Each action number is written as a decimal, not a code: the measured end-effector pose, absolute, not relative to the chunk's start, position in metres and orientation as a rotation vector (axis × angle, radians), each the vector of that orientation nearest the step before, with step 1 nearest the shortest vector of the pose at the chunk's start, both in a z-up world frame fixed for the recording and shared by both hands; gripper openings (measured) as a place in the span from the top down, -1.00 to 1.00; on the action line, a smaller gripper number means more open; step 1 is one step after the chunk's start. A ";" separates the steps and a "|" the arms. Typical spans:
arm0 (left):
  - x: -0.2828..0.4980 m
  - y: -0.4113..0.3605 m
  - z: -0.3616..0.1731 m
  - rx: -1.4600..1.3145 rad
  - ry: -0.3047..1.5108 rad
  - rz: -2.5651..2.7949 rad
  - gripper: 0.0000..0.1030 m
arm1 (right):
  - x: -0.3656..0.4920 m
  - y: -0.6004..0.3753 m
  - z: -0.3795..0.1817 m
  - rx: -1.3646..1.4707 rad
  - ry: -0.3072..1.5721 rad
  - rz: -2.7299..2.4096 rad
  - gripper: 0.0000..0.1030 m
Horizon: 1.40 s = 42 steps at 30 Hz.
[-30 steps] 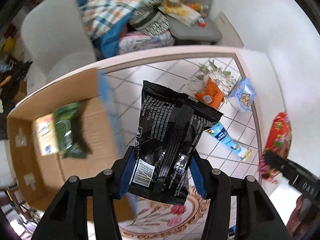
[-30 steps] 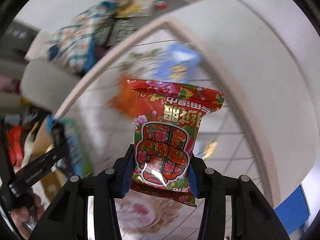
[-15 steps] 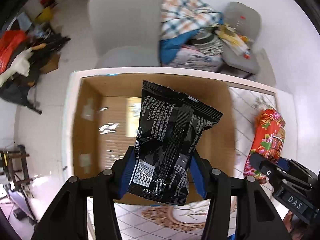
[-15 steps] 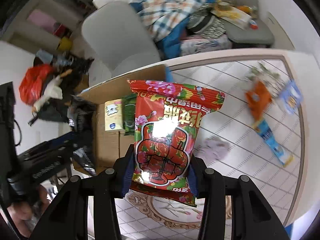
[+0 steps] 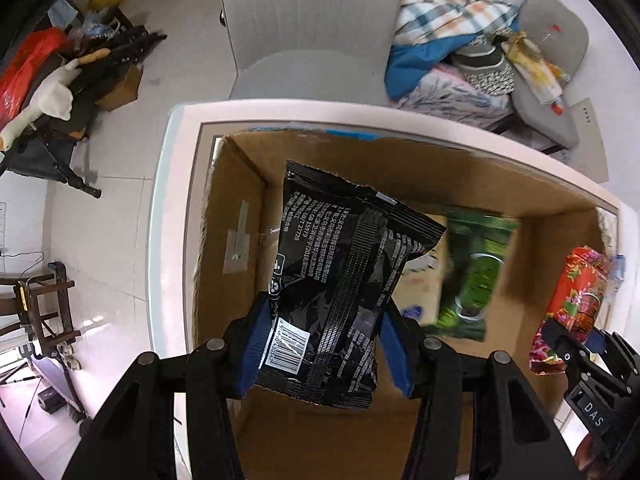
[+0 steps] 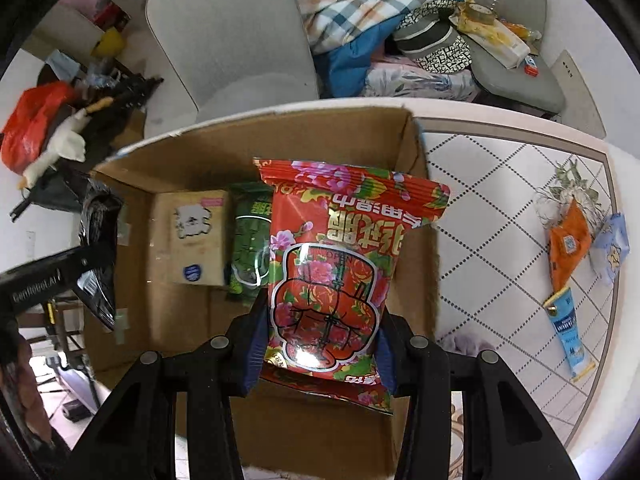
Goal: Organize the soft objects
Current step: 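Place both held bags into the box beside the green bag and release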
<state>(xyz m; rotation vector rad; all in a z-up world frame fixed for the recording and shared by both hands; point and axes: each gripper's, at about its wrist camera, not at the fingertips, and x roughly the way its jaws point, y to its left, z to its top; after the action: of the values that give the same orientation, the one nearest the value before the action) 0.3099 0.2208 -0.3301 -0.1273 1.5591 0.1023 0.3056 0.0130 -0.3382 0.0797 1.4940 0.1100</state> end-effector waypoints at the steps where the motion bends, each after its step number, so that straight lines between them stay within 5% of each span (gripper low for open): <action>1: 0.313 0.222 -0.336 -0.128 1.570 0.107 0.04 | 0.308 0.015 -0.345 0.071 1.501 0.100 0.07; 17: 0.338 0.221 -0.368 -0.125 1.656 0.112 -0.06 | 0.334 0.033 -0.396 -0.016 1.537 0.048 -0.02; 22: 0.334 0.225 -0.348 -0.146 1.620 0.105 -0.26 | 0.332 0.039 -0.384 -0.020 1.509 0.052 -0.62; 25: 0.326 0.226 -0.337 -0.139 1.597 0.107 -0.29 | 0.329 0.041 -0.373 -0.024 1.497 0.060 -0.62; 27: 0.319 0.225 -0.330 -0.130 1.583 0.107 -0.58 | 0.324 0.043 -0.365 -0.021 1.492 0.067 -0.64; 28: 0.314 0.224 -0.324 -0.128 1.567 0.107 -0.77 | 0.321 0.044 -0.361 -0.021 1.489 0.071 -0.76; 31: 0.301 0.222 -0.315 -0.117 1.550 0.114 -0.81 | 0.309 0.046 -0.348 -0.006 1.472 0.085 -1.00; 35: 0.279 0.219 -0.304 -0.111 1.520 0.121 -0.99 | 0.294 0.047 -0.336 -0.016 1.450 0.078 -1.00; 42: 0.245 0.210 -0.280 -0.125 1.466 0.118 -0.99 | 0.259 0.044 -0.314 0.002 1.420 0.089 -1.00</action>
<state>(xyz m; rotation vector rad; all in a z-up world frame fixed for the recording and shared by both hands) 0.2446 0.2102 -0.2800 -0.1248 1.4659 0.1184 0.2590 0.0443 -0.3138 0.0024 1.4205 0.0893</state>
